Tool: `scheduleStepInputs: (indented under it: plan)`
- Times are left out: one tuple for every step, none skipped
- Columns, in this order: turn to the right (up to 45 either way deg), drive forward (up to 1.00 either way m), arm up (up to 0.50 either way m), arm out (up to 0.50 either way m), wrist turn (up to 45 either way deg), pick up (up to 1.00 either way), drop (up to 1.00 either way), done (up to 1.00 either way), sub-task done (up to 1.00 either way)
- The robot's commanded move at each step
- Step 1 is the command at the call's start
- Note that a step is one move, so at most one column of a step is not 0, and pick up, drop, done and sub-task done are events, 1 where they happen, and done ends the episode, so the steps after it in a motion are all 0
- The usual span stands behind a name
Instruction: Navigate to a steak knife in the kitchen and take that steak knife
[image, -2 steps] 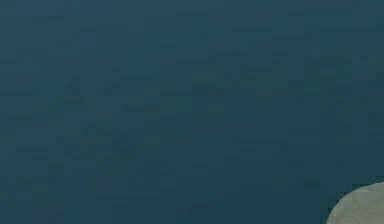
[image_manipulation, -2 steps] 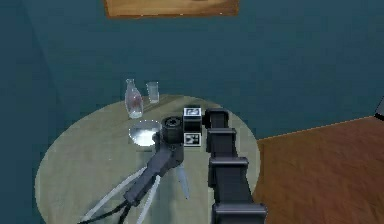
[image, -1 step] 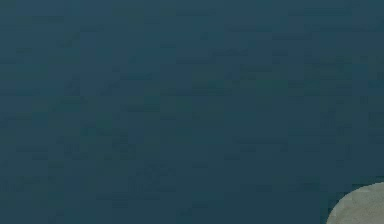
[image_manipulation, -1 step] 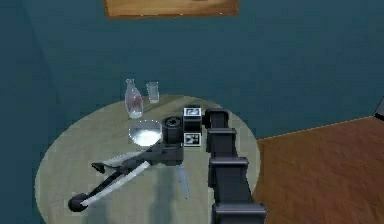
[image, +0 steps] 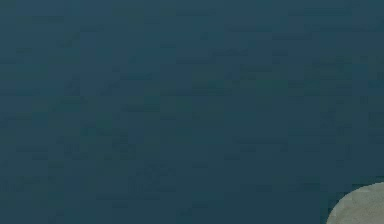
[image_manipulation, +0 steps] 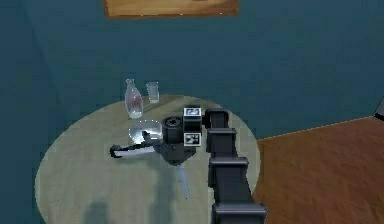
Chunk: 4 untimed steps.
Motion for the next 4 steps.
scheduleStepInputs:
  plan:
    - [0.0,0.0,0.0,0.0,45.0,0.0,0.0,0.0,0.0]
    - [0.0,0.0,0.0,0.0,3.0,0.0,0.0,0.0,0.0]
    - [0.0,0.0,-0.3,0.0,0.0,0.0,0.0,0.0,0.0]
    - [0.0,0.0,0.0,0.0,0.0,1.0,0.0,0.0,0.0]
